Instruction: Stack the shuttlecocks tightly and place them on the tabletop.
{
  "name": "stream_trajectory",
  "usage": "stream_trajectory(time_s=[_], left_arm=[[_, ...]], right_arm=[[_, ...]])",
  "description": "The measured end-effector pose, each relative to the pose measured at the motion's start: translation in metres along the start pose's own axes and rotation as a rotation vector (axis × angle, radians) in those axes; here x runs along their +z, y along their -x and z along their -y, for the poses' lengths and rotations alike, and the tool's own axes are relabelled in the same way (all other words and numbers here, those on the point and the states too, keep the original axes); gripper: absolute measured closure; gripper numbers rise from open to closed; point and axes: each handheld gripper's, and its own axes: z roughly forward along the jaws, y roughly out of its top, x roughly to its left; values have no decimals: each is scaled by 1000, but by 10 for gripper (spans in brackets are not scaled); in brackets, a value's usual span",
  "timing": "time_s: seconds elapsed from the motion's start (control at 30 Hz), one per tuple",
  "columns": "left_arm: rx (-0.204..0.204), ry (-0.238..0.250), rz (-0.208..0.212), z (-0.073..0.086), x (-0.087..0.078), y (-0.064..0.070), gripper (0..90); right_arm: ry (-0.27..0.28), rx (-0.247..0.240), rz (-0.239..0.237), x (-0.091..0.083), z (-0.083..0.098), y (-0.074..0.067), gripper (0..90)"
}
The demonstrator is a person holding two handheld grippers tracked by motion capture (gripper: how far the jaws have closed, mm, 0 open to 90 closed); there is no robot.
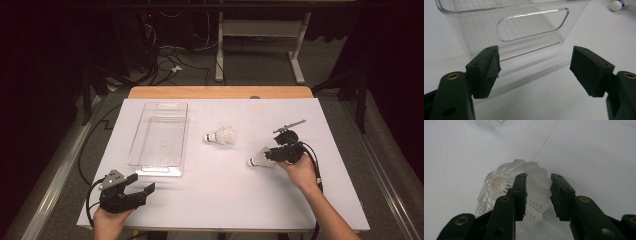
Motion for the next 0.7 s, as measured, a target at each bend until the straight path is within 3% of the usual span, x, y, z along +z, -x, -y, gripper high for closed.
stream_trajectory(time_s=[0.7], left_arm=[[-4, 0, 0, 0, 0, 0, 256]], right_arm=[[-22, 54, 23, 7, 14, 14, 611]])
